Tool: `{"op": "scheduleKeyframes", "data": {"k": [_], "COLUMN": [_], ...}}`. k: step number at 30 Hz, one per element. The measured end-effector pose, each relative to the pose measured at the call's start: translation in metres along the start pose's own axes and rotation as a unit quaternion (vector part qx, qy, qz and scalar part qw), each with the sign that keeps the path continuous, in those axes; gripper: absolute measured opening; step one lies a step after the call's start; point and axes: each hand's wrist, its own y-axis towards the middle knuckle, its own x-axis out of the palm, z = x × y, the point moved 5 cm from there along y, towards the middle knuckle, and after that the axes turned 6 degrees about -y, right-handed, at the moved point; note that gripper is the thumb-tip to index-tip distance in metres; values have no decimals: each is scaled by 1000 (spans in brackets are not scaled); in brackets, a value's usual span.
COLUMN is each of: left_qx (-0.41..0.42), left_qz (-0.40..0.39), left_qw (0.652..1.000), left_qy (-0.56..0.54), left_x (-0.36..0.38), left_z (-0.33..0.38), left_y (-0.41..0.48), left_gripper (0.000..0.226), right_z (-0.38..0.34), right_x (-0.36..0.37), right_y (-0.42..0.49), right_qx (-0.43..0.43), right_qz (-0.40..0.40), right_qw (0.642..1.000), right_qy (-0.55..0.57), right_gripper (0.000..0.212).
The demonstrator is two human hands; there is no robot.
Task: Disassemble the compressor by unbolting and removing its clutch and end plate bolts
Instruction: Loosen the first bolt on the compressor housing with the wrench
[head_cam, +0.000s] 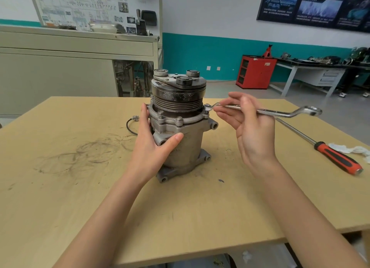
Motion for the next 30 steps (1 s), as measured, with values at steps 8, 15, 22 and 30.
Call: {"op": "scheduleKeyframes", "data": {"k": [8, 15, 22, 30], "left_qx": [2, -2, 0, -4], "left_qz": [0, -1, 0, 0], "left_qw": [1000, 1000, 1000, 1000], "left_qy": [5, 8, 5, 3], "left_x": [0, -1, -1, -1], "left_z": [0, 0, 1, 0], "left_y": [-1, -1, -1, -1], "left_gripper": [117, 118, 118, 118], "right_z": [48, 40, -13, -23], "right_x": [13, 13, 1, 9], "right_y": [73, 87, 33, -4], "right_qx": [214, 189, -62, -157], "right_qz": [-122, -149, -33, -58], "right_qw": [939, 964, 988, 967], "right_qy": [238, 113, -134, -193], "right_gripper": [16, 35, 33, 16]}}
